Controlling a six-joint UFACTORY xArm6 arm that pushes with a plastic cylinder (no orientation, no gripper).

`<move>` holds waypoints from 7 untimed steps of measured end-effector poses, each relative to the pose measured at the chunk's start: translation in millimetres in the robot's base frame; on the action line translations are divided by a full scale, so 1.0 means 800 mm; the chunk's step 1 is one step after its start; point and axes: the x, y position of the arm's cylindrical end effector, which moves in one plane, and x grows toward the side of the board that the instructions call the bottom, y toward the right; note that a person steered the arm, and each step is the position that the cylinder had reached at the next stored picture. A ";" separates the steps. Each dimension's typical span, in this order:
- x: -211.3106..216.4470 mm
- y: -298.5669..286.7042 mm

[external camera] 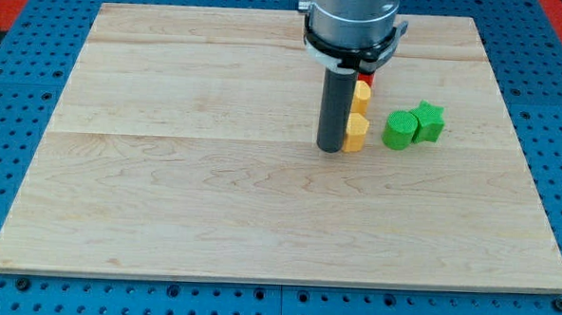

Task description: Slide the blue triangle left and down

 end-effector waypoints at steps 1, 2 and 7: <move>-0.014 0.002; -0.007 -0.055; 0.041 0.274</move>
